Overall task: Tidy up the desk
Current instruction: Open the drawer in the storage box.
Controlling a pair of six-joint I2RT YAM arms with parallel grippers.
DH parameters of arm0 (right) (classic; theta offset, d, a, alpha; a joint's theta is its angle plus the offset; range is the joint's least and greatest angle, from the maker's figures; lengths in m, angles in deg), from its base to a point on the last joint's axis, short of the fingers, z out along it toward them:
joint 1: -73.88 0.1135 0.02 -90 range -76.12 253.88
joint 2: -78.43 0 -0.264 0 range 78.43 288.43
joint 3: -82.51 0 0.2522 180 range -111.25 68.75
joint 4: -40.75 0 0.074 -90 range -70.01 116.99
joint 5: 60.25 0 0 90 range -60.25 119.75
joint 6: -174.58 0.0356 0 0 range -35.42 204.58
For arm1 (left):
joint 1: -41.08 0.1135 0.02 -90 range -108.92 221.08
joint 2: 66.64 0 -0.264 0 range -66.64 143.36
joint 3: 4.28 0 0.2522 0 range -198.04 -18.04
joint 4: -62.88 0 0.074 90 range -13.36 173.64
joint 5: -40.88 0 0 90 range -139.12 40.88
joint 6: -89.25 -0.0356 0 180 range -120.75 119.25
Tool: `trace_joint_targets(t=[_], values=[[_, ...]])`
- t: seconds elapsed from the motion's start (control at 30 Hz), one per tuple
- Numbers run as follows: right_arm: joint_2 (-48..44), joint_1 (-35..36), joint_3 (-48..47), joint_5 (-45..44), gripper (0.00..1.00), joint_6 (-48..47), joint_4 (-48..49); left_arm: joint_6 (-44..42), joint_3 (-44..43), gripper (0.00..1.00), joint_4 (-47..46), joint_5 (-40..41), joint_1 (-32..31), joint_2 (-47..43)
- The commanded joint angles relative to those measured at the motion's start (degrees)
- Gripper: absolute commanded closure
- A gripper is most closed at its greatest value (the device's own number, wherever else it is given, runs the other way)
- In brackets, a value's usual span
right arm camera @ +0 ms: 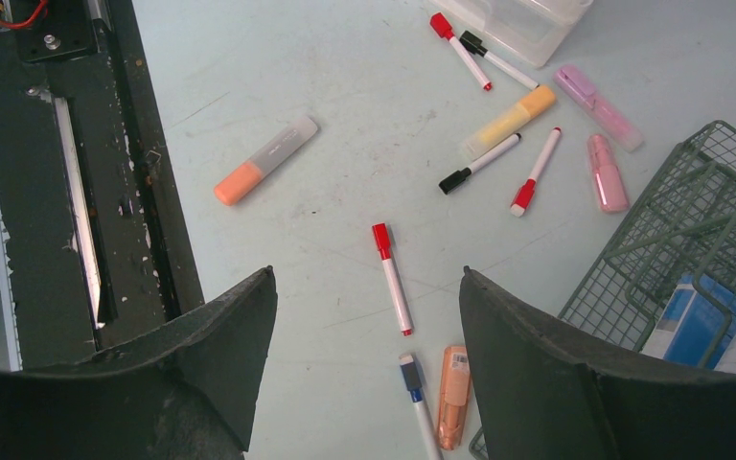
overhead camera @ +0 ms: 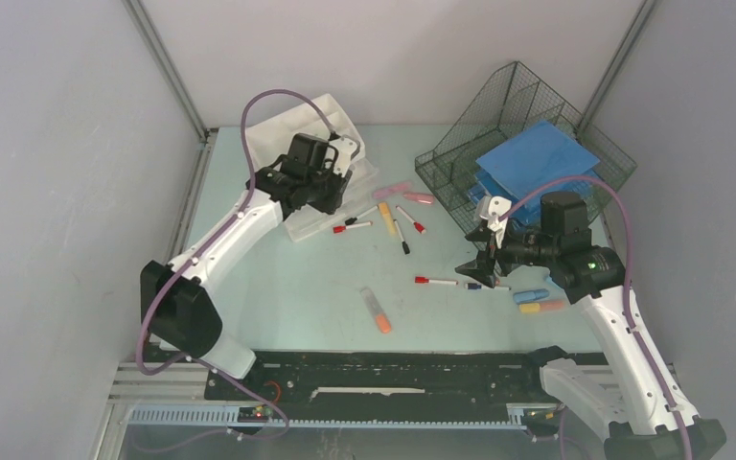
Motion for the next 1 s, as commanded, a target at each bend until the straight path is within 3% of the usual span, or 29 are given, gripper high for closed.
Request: trace_joint_targets(t=[0.0,0.23,0.4,0.5,0.63,0.73,0.97], values=[[-0.04,0.41,-0.11,-0.14,0.22,-0.56,0.03,2.58,-1.00,0.61,1.29,-4.62,-0.11,-2.26],[-0.16,0.52,-0.13,-0.06,0.22,-0.57,0.01,4.73,-1.74,0.38,0.09,-6.20,0.90,-4.28],[-0.15,0.55,-0.07,-0.06,0.22,-0.61,0.06,5.83,-2.94,0.38,-2.55,-3.69,1.92,-6.41],[-0.15,0.52,-0.13,-0.19,0.22,-0.61,0.01,5.81,-2.57,0.44,-4.97,-0.86,2.43,-7.25],[-0.12,0.54,-0.10,-0.12,0.22,-0.65,0.04,3.26,-3.57,0.74,-4.87,4.76,2.77,-4.58],[-0.08,0.44,-0.06,-0.15,0.22,-0.65,0.01,1.32,-5.32,0.87,-2.17,6.60,2.78,-0.65],[-0.04,0.38,-0.07,-0.15,0.22,-0.65,-0.08,-1.17,-5.76,0.88,-1.08,9.64,2.75,4.96]])
